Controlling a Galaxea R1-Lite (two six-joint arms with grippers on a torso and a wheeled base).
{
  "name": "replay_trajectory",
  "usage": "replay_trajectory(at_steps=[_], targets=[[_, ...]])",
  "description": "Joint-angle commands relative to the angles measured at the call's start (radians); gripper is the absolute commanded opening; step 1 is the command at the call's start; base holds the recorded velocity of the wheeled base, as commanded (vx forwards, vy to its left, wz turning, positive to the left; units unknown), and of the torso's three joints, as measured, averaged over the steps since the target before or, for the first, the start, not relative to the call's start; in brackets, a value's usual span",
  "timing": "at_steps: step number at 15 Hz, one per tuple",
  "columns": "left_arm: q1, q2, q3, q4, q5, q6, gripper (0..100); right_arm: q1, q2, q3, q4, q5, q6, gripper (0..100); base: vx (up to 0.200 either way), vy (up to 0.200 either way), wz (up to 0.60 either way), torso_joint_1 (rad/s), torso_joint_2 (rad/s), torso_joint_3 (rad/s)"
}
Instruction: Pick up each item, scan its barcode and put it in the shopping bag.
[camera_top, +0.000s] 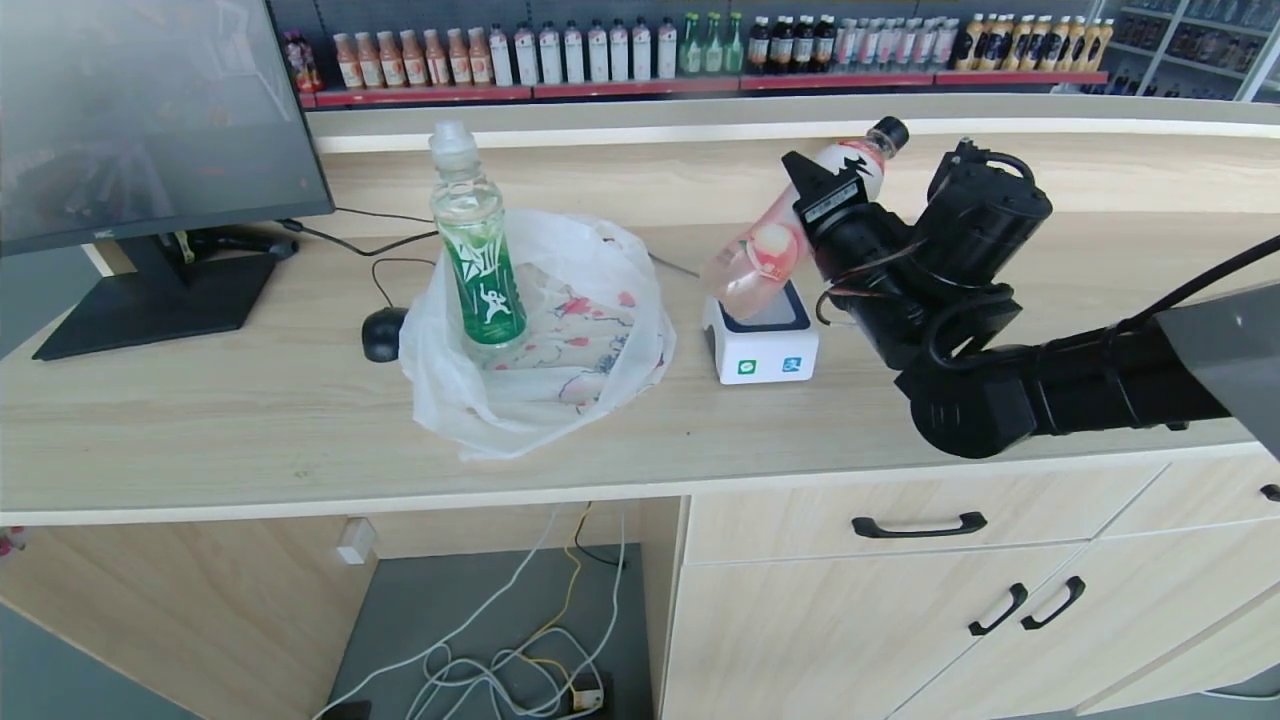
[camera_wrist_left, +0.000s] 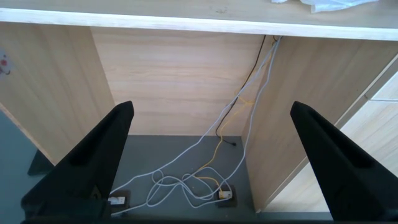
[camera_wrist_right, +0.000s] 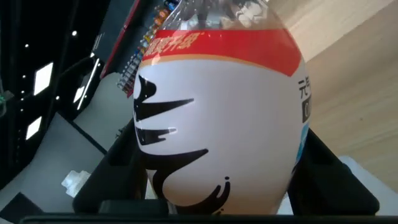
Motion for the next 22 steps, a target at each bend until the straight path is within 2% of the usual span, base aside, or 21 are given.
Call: replay_trajectory(at_steps=[1,3,9,18,22], targets=[[0.000,0.000,0.000,0.000,0.000,-0.001,100,-0.009,0.031,-0.060,0.023,-0.032,0.051,0,0.000,0.000,0.00,0.000,0.00,0.000],[0.000,0.000,0.000,0.000,0.000,-0.001,100,-0.011,0.048,-0.074,0.024,-0.034,0.075,0,0.000,0.000,0.00,0.000,0.00,0.000],[0.000,0.000,0.000,0.000,0.000,-0.001,100,0.002,0.060,-0.066,0.026,-0.057,0.270,0,0.000,0.000,0.00,0.000,0.00,0.000],[0.000,0.000,0.000,0.000,0.000,0.001,100,-0.005,0.066,-0.045,0.024,-0.086,0.347,0,0.000,0.000,0.00,0.000,0.00,0.000],[0.000,0.000,0.000,0.000,0.000,-0.001,100,-0.040,0.066,-0.029,0.021,-0.100,0.371,0,0.000,0.000,0.00,0.000,0.00,0.000]])
